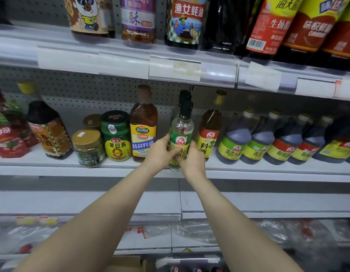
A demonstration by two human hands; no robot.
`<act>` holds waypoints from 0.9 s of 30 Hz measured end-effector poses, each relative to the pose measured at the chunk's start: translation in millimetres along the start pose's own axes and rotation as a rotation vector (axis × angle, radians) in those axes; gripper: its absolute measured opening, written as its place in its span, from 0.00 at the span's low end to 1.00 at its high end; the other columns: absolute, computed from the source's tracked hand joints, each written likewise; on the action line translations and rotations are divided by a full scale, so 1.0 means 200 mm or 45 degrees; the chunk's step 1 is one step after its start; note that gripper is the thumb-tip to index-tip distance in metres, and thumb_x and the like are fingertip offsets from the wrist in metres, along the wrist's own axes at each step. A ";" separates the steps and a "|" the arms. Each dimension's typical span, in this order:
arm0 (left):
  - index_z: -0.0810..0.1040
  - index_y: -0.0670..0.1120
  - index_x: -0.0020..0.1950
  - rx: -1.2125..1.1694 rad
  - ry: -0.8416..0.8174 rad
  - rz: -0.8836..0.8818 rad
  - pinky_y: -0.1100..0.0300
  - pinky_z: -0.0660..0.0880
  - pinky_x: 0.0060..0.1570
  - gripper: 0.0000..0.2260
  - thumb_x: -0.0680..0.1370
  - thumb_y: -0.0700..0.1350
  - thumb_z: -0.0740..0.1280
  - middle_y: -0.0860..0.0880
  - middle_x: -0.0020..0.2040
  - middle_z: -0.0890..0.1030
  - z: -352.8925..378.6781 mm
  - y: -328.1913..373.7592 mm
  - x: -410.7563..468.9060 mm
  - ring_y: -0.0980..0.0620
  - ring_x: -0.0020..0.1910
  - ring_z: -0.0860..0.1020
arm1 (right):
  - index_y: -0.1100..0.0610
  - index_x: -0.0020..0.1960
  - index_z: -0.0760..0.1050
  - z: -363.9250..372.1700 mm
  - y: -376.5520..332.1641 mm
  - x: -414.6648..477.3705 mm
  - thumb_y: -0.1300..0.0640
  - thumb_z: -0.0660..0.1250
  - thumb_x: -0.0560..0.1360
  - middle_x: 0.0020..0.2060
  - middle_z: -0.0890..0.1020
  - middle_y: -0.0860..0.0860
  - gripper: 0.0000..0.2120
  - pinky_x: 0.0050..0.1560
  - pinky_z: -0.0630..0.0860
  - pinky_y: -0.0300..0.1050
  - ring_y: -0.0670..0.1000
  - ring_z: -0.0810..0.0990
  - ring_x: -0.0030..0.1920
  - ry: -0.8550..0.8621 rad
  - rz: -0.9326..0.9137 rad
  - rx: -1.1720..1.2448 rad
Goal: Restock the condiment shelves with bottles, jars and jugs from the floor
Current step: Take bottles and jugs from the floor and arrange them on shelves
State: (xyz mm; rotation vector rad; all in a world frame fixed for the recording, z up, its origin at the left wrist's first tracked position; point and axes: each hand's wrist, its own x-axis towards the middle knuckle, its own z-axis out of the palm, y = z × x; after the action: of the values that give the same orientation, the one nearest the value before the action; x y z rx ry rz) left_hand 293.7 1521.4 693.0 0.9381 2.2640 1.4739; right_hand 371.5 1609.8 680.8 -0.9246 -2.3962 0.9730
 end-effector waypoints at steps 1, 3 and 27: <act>0.72 0.45 0.70 -0.004 -0.002 -0.005 0.47 0.76 0.62 0.22 0.77 0.42 0.71 0.47 0.61 0.82 0.00 0.00 0.01 0.49 0.60 0.79 | 0.59 0.64 0.70 0.00 0.00 0.01 0.57 0.75 0.74 0.58 0.82 0.56 0.22 0.47 0.67 0.40 0.58 0.80 0.57 0.001 0.002 0.004; 0.73 0.45 0.70 -0.009 -0.001 -0.011 0.47 0.76 0.62 0.21 0.77 0.42 0.71 0.47 0.61 0.82 0.00 -0.01 0.02 0.48 0.60 0.79 | 0.59 0.63 0.70 0.01 0.00 0.02 0.58 0.75 0.74 0.57 0.82 0.56 0.22 0.47 0.67 0.41 0.58 0.80 0.56 0.004 0.005 0.012; 0.77 0.38 0.63 0.057 0.075 -0.102 0.45 0.76 0.60 0.17 0.76 0.40 0.72 0.41 0.58 0.82 0.04 -0.03 0.12 0.42 0.58 0.80 | 0.61 0.63 0.68 0.05 -0.01 0.12 0.61 0.70 0.77 0.57 0.80 0.59 0.19 0.54 0.76 0.52 0.60 0.79 0.57 -0.017 0.049 -0.052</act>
State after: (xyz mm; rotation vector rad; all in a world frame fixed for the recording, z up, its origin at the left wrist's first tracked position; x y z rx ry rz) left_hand 278.4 1541.2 686.0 0.8167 2.3564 1.4407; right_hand 347.5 1621.2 678.7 -0.9851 -2.4263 0.9505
